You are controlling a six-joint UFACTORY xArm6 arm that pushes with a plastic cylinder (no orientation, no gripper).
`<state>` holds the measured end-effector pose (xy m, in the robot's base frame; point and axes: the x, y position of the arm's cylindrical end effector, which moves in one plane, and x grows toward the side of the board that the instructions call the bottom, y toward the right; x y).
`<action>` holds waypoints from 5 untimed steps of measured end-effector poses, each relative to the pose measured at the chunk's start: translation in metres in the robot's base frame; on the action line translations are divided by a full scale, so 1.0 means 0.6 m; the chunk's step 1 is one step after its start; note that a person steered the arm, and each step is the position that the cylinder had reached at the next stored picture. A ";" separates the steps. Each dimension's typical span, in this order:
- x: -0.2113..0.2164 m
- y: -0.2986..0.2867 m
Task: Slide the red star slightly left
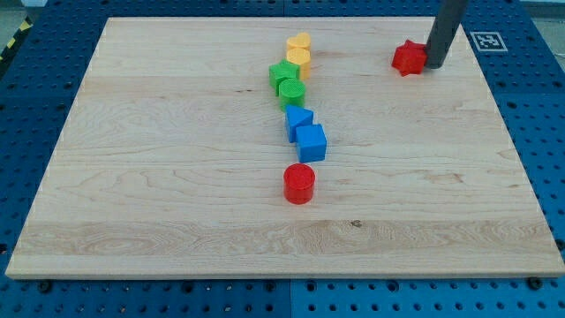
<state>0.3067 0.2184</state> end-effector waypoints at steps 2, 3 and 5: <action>0.000 -0.081; -0.001 -0.109; 0.051 -0.110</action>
